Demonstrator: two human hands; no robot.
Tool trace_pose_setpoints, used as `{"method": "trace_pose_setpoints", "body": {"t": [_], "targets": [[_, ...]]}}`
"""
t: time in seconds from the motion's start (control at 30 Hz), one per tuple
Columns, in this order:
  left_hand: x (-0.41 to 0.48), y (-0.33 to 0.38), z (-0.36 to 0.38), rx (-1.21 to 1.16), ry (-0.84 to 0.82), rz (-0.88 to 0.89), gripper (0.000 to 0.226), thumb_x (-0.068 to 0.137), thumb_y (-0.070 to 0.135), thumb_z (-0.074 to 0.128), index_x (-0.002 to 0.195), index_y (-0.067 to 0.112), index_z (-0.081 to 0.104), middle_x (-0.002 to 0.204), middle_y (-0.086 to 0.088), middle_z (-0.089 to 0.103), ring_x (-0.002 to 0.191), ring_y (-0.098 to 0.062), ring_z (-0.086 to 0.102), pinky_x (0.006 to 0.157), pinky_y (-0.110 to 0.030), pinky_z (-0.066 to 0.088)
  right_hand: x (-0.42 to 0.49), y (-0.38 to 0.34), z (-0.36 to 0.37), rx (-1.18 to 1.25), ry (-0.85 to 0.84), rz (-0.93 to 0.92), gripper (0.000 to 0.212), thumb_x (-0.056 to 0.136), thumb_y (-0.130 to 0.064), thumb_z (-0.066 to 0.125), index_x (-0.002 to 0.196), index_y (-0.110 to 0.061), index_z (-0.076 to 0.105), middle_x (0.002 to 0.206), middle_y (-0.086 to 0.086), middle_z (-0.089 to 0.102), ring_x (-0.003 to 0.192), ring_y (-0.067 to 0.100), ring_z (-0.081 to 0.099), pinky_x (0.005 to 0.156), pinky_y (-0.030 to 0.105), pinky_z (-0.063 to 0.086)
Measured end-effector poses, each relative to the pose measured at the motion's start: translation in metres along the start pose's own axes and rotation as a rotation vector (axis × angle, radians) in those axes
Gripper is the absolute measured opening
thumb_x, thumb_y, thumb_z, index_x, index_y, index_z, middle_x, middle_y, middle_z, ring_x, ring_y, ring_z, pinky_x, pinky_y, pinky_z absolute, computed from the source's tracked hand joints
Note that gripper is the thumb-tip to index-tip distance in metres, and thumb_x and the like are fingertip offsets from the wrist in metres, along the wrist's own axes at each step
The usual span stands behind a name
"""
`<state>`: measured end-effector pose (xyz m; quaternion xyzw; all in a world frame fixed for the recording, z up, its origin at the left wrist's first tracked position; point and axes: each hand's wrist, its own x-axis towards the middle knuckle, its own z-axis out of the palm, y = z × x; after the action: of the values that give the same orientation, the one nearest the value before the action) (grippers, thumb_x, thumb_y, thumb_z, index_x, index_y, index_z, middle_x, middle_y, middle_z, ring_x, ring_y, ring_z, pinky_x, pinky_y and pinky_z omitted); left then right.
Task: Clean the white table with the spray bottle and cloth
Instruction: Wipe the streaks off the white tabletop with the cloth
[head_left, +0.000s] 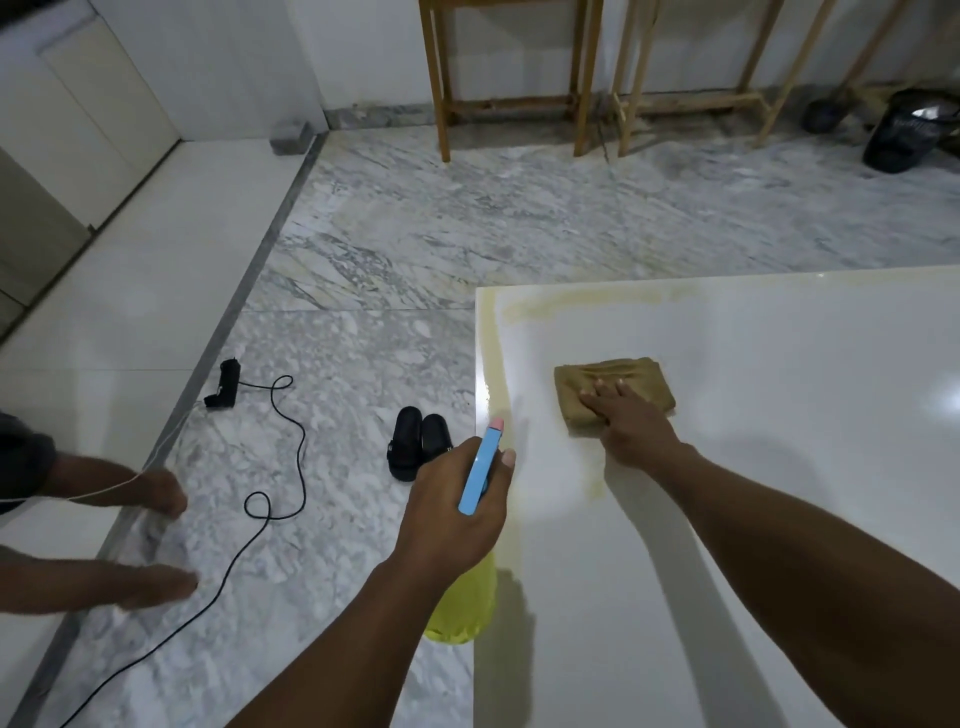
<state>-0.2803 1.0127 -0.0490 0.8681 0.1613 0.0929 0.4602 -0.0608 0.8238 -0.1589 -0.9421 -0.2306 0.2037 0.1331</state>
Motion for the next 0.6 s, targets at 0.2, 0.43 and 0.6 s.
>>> {"method": "trace_pose_setpoints", "body": {"t": [0.2, 0.43, 0.6], "targets": [[-0.089, 0.007, -0.013, 0.015, -0.008, -0.003, 0.029, 0.094, 0.058, 0.052, 0.095, 0.03, 0.055, 0.073, -0.02, 0.06, 0.07, -0.043, 0.062, 0.066, -0.06, 0.061, -0.142, -0.016, 0.053, -0.085, 0.007, -0.004, 0.065, 0.098, -0.012, 0.045, 0.155, -0.035, 0.025, 0.166, -0.005, 0.014, 0.154, 0.025, 0.009, 0.117, 0.041, 0.025], [-0.218, 0.009, -0.027, -0.009, -0.044, -0.07, 0.043, 0.094, 0.058, 0.054, 0.095, 0.017, 0.065, 0.065, -0.014, 0.057, 0.068, -0.044, 0.064, 0.066, -0.058, 0.062, -0.313, -0.044, 0.106, -0.109, -0.016, 0.03, 0.065, 0.098, -0.012, 0.043, 0.156, -0.033, 0.022, 0.166, -0.006, 0.014, 0.153, 0.026, 0.01, 0.117, 0.042, 0.025], [-0.261, 0.022, -0.038, -0.016, -0.037, -0.068, 0.046, 0.095, 0.057, 0.055, 0.089, 0.012, 0.065, 0.059, -0.005, 0.055, 0.064, -0.041, 0.064, 0.064, -0.058, 0.062, -0.362, -0.053, 0.107, 0.049, -0.081, 0.064, 0.055, 0.092, -0.008, 0.046, 0.142, -0.029, 0.05, 0.15, -0.005, 0.046, 0.144, 0.023, 0.035, 0.116, 0.036, 0.031]]}}
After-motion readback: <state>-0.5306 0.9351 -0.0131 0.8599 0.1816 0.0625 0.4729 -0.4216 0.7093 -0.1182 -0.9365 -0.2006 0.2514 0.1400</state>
